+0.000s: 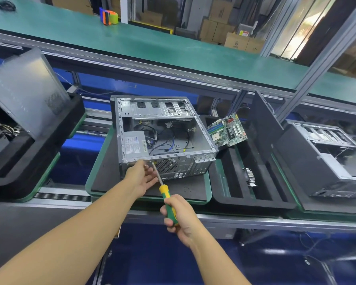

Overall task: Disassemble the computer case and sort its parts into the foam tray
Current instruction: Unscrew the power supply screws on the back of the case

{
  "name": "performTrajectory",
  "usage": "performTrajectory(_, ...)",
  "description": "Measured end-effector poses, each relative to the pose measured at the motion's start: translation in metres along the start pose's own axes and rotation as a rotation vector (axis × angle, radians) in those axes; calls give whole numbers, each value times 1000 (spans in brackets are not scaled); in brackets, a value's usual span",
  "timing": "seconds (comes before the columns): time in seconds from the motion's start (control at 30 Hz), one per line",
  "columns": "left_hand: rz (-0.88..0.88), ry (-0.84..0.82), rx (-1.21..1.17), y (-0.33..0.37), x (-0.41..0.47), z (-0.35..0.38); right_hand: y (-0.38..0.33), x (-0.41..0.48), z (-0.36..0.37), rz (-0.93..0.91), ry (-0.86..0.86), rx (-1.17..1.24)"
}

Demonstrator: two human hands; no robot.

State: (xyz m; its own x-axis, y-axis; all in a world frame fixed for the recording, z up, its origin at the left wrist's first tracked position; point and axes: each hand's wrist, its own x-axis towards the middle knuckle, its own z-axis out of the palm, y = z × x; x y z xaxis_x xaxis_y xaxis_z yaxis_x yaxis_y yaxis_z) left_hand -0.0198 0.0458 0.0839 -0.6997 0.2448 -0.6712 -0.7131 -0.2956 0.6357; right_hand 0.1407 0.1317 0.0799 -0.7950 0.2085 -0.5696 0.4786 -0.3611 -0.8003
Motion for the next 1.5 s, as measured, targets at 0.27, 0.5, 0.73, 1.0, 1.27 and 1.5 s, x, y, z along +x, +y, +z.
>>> performTrajectory(0.27,-65,-138,350,-43,-8,16,-14,-9,-42,-100,110,170)
performTrajectory(0.5,75,-321,479,-93,-15,61,-23,-25,-98,-173,165,197)
performTrajectory(0.73,14,-375,707,-126,6,108,-28,-10,-168,-220,424,277)
performTrajectory(1.0,182,-432,1133,-141,65,187,-53,38,-240,-61,678,83)
performTrajectory(1.27,342,-370,1402,-156,96,220,-61,96,-273,82,662,-109)
performTrajectory(1.5,276,-195,1397,-165,114,216,-50,160,-272,206,437,-176)
